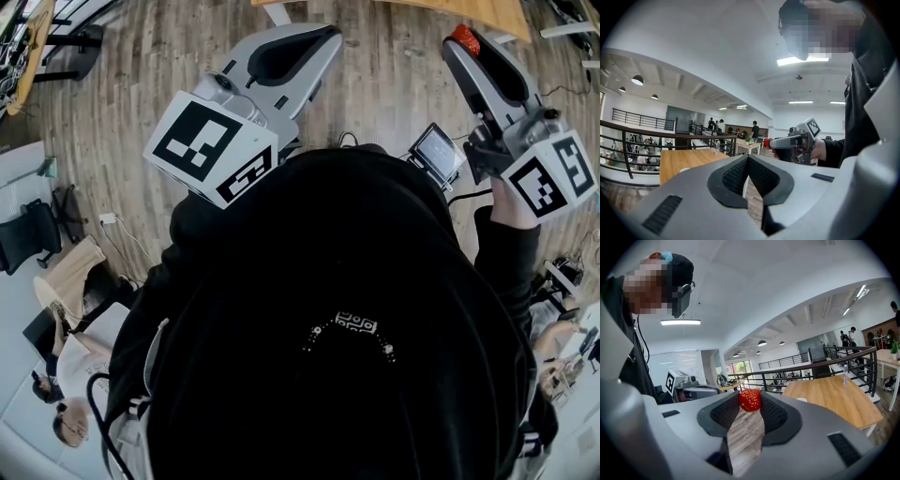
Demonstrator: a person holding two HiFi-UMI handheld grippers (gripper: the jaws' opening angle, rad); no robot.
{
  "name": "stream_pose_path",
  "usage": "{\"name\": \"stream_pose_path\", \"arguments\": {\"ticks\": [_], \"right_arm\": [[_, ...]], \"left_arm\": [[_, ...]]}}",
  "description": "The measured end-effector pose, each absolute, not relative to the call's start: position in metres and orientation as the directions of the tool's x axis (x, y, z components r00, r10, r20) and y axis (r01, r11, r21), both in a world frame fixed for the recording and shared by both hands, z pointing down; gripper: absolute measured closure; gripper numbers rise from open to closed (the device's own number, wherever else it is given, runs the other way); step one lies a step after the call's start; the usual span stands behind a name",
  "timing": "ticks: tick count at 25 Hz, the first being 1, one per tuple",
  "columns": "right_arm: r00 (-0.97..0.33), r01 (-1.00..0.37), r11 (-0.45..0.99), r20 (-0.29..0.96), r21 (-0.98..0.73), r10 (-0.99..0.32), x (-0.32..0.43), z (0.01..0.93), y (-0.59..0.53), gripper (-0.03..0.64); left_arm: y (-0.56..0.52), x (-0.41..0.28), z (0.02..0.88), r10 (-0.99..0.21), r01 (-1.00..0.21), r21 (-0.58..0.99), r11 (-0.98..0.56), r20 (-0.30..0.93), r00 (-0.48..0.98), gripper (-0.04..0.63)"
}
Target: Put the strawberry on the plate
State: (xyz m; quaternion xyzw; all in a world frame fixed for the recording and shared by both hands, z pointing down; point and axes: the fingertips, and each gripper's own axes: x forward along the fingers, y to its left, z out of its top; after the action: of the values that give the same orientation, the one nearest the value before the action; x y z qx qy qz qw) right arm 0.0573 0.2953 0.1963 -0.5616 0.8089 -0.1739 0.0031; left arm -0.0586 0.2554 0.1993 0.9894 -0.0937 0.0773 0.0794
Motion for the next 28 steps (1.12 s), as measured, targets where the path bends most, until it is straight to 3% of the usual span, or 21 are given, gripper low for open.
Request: {"name": "stream_pose_path", "arguments": {"ticks": [17, 28], "right_arm": [[-0.430, -0.872, 0.363, 0.162, -0.329, -0.888, 0.089, 0.215, 0.277, 0.469], [-0.411, -0.867, 0.334, 0.152, -0.370, -0.899, 0.108, 0.223, 0.273, 0.469]], "left_arm": [[0.250, -0.044, 0.221, -0.238, -0.283, 0.138, -0.949, 0.272, 0.932, 0.597], [0.245, -0.031, 0.225, -0.210, -0.257, 0.149, -0.955, 0.274, 0.938, 0.597]]}}
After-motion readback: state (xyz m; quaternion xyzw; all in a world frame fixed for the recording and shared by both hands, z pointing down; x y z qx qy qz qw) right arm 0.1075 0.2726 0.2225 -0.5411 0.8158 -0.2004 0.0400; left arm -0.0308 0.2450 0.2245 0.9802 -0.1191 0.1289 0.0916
